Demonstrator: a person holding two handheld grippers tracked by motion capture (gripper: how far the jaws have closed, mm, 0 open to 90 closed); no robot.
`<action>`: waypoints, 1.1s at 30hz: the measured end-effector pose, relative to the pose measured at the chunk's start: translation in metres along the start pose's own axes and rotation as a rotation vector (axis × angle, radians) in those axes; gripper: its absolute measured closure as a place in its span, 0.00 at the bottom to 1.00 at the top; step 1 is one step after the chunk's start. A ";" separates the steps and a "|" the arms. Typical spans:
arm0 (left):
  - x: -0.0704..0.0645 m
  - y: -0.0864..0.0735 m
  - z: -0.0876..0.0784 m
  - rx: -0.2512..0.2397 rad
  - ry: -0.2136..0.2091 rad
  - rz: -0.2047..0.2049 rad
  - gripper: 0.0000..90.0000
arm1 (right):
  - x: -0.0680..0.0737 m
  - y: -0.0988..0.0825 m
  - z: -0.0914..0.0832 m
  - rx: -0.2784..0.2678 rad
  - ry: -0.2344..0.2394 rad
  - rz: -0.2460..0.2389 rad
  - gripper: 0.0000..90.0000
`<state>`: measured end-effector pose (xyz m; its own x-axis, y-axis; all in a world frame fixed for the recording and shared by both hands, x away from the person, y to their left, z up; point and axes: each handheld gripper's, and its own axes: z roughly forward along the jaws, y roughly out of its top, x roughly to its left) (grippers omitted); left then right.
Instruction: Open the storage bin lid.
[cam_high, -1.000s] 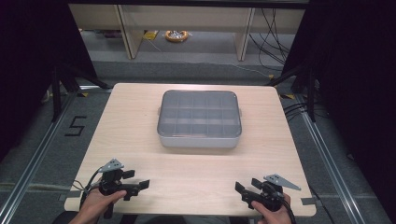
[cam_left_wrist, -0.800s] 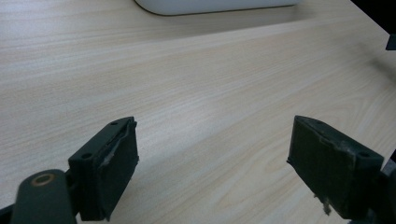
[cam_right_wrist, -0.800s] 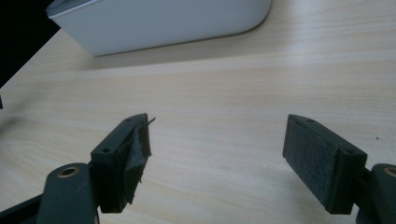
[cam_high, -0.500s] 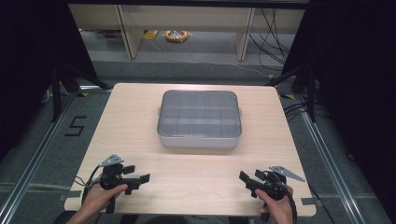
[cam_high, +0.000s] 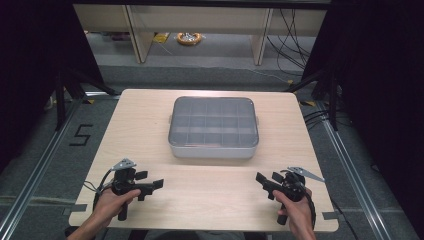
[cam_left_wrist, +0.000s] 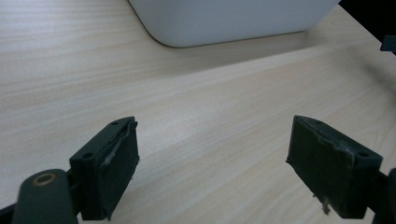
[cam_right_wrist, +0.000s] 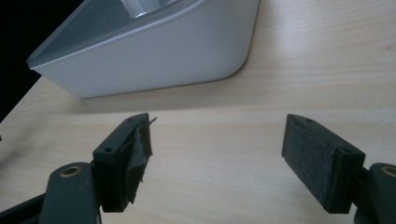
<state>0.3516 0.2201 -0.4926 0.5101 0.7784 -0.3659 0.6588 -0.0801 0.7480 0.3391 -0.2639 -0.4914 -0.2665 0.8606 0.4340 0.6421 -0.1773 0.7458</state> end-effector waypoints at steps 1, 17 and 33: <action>0.002 0.004 0.001 -0.009 0.003 0.000 0.17 | 0.003 0.003 0.001 0.002 -0.008 0.040 0.29; 0.014 0.036 0.012 -0.047 0.008 -0.039 0.19 | 0.003 0.042 0.016 -0.011 0.010 0.146 0.33; 0.022 0.069 0.033 -0.061 -0.001 -0.077 0.23 | -0.016 0.075 0.036 -0.069 0.004 0.103 0.36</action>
<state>0.4266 0.2109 -0.4678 0.4595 0.7803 -0.4243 0.6615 0.0181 0.7497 0.4174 -0.2739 -0.4610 -0.2051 0.8343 0.5118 0.6149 -0.2971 0.7306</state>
